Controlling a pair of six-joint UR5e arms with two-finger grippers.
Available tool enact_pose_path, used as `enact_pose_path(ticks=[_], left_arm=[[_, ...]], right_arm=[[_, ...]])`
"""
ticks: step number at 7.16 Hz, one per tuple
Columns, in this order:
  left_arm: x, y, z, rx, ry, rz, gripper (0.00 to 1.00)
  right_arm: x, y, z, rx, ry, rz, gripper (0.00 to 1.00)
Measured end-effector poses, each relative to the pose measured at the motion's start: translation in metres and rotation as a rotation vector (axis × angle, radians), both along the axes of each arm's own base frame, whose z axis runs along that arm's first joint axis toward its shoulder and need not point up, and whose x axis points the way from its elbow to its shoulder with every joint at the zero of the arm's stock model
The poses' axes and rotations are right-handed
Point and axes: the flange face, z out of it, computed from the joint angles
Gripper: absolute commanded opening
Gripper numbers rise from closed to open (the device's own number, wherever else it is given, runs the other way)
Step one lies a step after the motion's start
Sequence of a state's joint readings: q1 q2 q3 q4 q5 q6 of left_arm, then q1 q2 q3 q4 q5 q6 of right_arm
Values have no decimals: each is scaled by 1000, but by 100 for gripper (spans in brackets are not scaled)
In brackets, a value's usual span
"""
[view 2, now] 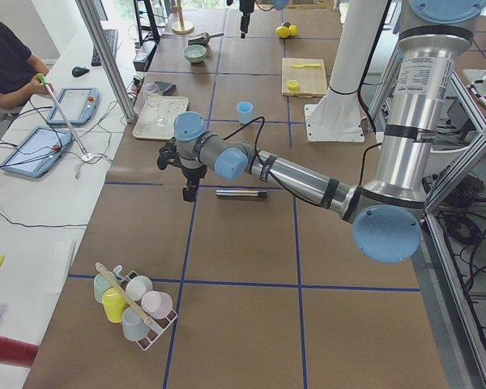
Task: Squeeze lemon into cup
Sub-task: 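Move the right gripper toward the lemon slices while the left approaches the rod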
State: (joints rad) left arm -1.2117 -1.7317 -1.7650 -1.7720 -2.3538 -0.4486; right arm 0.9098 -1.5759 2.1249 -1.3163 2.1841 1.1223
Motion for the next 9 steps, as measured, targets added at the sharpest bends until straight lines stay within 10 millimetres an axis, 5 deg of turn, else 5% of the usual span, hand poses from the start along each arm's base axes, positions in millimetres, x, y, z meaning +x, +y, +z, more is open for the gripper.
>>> enact_pose_path(ticks=[3,6,9], left_arm=[[69,5,-37,-59,24,-31,100],[103,11,-44,-52,27,-48,100],[131,21,-41,-30,21,-34,100]], right_arm=[[-76,61,-26,-9,1,-21,100],[-154,136,-30,14,49,-11,100],[-204,202,-23,42,83,-6,100]])
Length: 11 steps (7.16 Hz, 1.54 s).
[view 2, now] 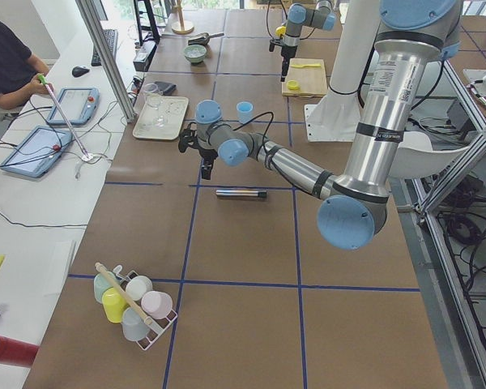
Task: Squeeze lemon into cup
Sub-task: 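Move the right gripper toward the lemon slices while the left approaches the rod, then lower the right gripper and grasp a lemon slice on the board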
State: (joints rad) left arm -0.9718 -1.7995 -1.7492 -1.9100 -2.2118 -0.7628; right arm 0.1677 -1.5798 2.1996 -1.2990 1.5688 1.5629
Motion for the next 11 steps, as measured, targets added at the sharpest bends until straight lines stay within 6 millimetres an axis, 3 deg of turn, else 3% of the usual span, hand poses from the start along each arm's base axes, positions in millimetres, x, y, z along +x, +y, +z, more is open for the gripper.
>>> enact_pose_path(ticks=[2,6,11], left_arm=[[9,3,2,4,2,6,100],[11,3,2,6,5,8,100],[10,4,-2,15,11,7,100]], right_arm=[[-19,23,13,10,27,0,100],[-21,31,40,8,82,-9,100],[-29,44,41,9,84,-38,100]])
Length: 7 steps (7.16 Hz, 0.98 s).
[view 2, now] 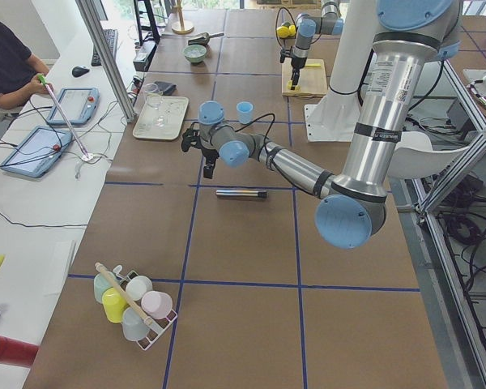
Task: Squeeze lemon into cup
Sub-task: 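Lower the right gripper and grasp a lemon slice on the board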
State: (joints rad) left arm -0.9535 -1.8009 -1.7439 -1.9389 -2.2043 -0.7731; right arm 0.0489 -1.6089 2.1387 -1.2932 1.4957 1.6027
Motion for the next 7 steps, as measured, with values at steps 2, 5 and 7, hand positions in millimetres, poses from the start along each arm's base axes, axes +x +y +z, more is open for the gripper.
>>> enact_pose_path(ticks=[2,5,7], left_arm=[[-1,1,-3,3,3,-2,100],[-1,1,-3,2,4,-2,100],[-1,1,-3,2,4,-2,100]], right_arm=[[0,1,2,-1,5,-3,96],[3,0,1,-3,1,-3,58],[4,0,-1,-5,-2,-5,50]])
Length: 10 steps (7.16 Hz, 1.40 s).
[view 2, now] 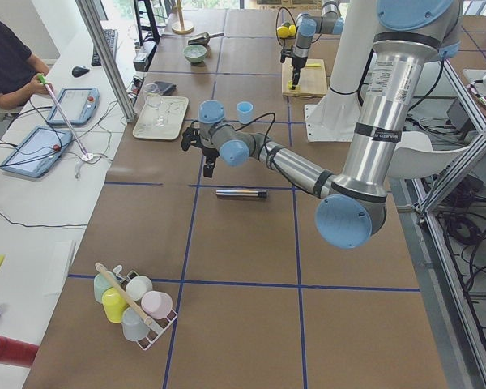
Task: Squeeze lemon into cup
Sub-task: 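Lower the right gripper and grasp a lemon slice on the board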
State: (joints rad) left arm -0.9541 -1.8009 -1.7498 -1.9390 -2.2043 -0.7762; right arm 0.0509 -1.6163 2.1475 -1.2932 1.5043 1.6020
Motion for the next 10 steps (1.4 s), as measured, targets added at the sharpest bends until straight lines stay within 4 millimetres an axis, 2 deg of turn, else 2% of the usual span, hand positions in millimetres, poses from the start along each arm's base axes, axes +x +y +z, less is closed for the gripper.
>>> enact_pose_path(ticks=[3,6,10], left_arm=[[0,0,-1,1,1,0,100],[0,0,-2,3,2,0,100],[0,1,-5,6,6,0,100]], right_arm=[[3,-1,-5,-2,-9,1,44],[11,-4,-10,-4,-20,6,46],[27,-18,-19,-20,-36,28,51]])
